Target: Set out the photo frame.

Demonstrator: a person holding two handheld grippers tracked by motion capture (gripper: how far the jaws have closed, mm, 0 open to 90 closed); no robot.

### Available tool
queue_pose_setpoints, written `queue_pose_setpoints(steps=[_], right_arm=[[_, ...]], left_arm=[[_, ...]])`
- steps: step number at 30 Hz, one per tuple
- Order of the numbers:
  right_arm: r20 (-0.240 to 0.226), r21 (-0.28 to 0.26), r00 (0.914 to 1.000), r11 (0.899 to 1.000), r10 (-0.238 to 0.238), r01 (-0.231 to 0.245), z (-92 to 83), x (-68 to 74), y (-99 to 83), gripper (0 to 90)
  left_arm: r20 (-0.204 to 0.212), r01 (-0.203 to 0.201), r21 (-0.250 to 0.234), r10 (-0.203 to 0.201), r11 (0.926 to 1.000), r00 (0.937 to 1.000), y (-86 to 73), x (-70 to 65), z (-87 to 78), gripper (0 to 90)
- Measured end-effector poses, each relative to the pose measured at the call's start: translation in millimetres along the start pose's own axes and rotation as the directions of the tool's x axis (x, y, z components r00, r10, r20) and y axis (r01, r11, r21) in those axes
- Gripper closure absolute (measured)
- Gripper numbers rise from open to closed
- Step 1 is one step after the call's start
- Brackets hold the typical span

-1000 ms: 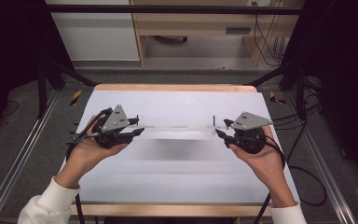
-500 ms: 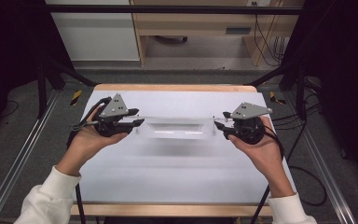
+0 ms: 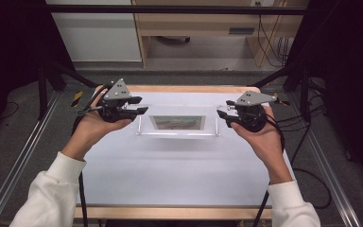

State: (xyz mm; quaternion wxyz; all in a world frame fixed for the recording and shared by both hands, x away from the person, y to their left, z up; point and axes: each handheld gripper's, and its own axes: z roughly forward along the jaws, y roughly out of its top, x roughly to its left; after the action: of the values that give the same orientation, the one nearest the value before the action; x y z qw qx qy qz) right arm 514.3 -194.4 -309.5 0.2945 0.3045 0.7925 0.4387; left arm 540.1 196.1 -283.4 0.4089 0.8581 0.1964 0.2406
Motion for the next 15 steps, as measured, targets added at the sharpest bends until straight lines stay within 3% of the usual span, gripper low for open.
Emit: queue_pose_setpoints(steps=[7,15], right_arm=[[-0.011,-0.048,0.9989,0.998,0.046,-0.046,9.0,-10.4,1.1,51.0],[-0.009,-0.044,0.9979,0.997,0.063,-0.064,19.3,-21.2,7.2,50.7]], left_arm=[[0.017,0.01,0.002,-0.01,0.9999,0.9998,5.0,14.0,6.4,57.2],[0.027,0.047,-0.003,-0.047,0.9989,0.9985,9.9,29.8,15.9,55.7]])
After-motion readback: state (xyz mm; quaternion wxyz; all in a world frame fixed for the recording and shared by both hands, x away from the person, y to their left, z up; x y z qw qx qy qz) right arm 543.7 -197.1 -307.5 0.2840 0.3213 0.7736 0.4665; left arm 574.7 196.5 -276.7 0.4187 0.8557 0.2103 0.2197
